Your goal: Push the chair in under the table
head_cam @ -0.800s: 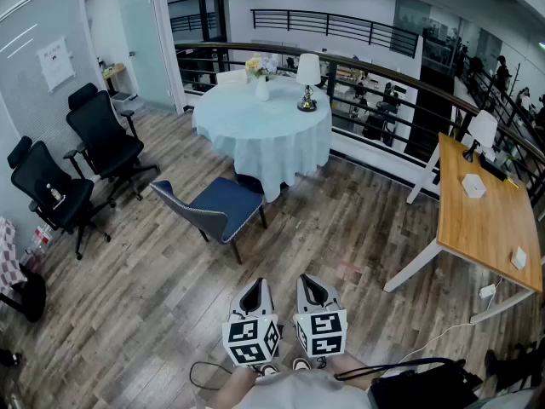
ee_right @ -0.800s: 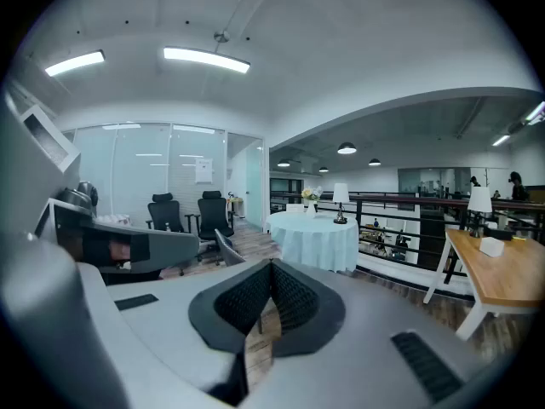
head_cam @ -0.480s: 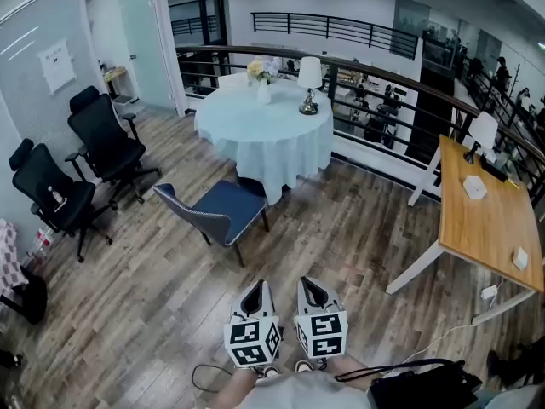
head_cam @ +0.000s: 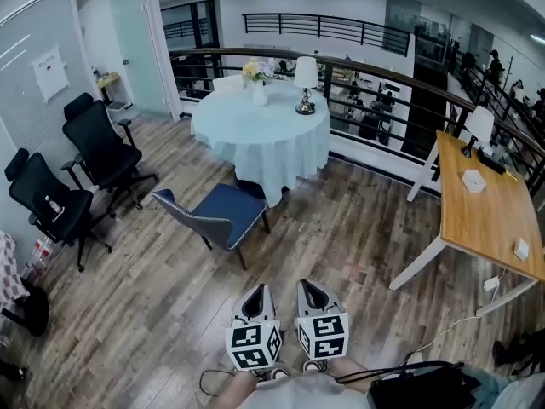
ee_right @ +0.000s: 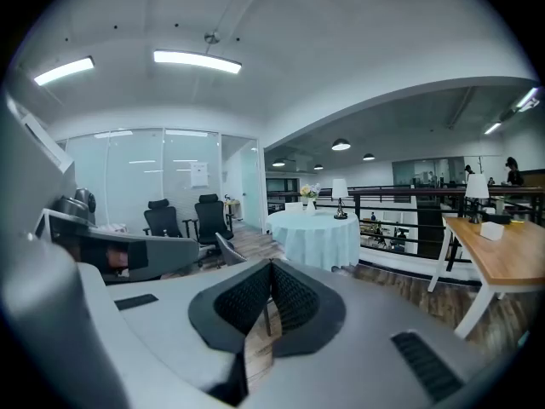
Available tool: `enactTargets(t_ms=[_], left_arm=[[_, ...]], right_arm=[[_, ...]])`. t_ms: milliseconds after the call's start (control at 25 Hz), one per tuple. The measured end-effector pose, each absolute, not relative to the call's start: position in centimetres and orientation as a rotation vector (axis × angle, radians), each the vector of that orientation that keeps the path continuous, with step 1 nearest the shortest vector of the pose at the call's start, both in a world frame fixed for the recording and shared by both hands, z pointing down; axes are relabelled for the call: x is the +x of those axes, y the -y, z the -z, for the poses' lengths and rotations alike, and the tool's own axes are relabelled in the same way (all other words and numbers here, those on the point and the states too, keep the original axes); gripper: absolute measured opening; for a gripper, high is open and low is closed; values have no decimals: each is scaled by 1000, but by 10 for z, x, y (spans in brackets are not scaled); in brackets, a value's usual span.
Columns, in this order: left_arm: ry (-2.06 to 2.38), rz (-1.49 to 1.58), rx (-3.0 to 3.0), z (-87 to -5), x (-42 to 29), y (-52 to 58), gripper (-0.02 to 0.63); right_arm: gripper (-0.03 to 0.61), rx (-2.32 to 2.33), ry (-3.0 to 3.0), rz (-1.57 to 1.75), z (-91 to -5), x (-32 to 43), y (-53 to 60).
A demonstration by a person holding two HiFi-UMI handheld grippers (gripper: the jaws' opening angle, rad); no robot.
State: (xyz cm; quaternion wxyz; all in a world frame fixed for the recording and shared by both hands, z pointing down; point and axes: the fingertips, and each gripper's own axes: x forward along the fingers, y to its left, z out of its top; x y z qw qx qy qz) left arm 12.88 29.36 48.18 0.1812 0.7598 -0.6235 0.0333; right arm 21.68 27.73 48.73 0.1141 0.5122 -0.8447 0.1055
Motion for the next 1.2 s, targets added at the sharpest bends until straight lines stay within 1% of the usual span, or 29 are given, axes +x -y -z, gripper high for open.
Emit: enactTargets(t_ms=[480,1200], left_arm=[[1743,-96,2113,-496,101,-271,3],[1778,-116,2049,-508,77,-136,3]], right_arm=[[17,1471,2436,-348,-512,195,-259],[17,1371,2450,-349,-518,171,-115]])
